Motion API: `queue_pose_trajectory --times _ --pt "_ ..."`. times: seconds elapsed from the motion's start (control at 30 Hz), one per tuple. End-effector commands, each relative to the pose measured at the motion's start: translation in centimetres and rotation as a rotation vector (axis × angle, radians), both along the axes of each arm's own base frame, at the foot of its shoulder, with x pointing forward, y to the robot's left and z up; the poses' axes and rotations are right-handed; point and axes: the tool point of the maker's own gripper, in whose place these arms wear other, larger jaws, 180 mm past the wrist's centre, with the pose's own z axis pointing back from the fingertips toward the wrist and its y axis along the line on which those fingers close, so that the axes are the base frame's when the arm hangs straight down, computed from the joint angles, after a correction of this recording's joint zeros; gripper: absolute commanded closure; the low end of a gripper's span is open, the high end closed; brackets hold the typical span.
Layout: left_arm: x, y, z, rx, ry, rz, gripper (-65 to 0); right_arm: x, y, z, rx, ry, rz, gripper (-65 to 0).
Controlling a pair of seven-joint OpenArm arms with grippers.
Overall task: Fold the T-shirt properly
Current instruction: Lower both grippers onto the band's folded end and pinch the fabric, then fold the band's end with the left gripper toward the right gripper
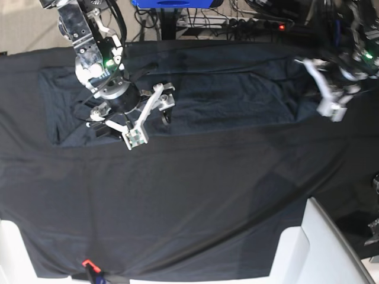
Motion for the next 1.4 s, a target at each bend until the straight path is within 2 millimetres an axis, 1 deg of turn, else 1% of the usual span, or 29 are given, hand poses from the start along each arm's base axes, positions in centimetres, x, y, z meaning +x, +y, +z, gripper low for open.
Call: queue_pose_trajectory --times 0.0,0.1,0.27,0.43,0.47,0.57,0.7,0.8,0.87,0.97,1.1,1.17,1.27,1.37 --pt "0.5 0.2 1.2 0.034 -0.024 0.014 0.0 0.8 0.2 1.2 0.013 -0.046 0.001 -57.2" --pt "0.5 -2.1 1.8 0.005 -0.024 0.038 0.0 0.8 0.1 1.1 0.012 -0.046 0.002 -57.2" --pt "0.9 -6.8 1.2 -0.088 -0.008 0.012 0.0 0.8 -0.1 1.2 0.009 -0.048 0.000 -57.2" --pt "1.5 -10.8 0.9 -0.200 0.007 0.086 0.0 1.4 -3.7 0.9 -0.009 -0.043 -0.107 -57.6" --pt "2.2 -11.9 1.1 -0.222 -0.003 0.077 0.0 1.5 -4.3 0.9 -0.013 -0.043 -0.122 -57.8" --pt "3.1 -14.3 1.4 -0.273 -0.007 0.074 0.0 1.7 -5.6 0.9 -0.022 -0.043 -0.155 -57.8" --pt "4.9 -17.7 2.4 -0.354 -0.022 0.094 0.0 1.5 -7.4 0.6 -0.037 -0.035 -0.204 -57.8" --pt "5.9 -20.3 3.3 -0.401 -0.032 0.072 0.0 1.2 -8.1 0.4 -0.044 -0.028 -0.219 -57.8" --pt "6.2 -21.8 3.1 -0.425 -0.011 0.066 0.0 0.9 -8.7 0.1 -0.052 -0.021 -0.231 -57.8" --pt "5.9 -24.0 1.8 -0.446 0.054 0.053 0.0 1.0 -9.8 0.2 -0.060 -0.023 -0.257 -57.8" --pt "5.4 -25.4 0.9 -0.451 0.098 0.038 0.0 1.1 -10.7 0.2 -0.070 -0.025 -0.273 -57.8" --pt "5.3 -25.5 0.7 -0.453 0.105 0.038 0.0 1.0 -10.3 0.2 -0.068 -0.022 -0.242 -57.5" --pt "5.3 -25.5 0.7 -0.453 0.106 0.038 0.0 0.9 -10.9 0.1 -0.064 -0.016 -0.232 -57.3" --pt "5.1 -25.6 0.6 -0.453 0.110 0.037 0.0 0.9 -10.7 0.2 -0.036 -0.013 -0.243 -57.3"
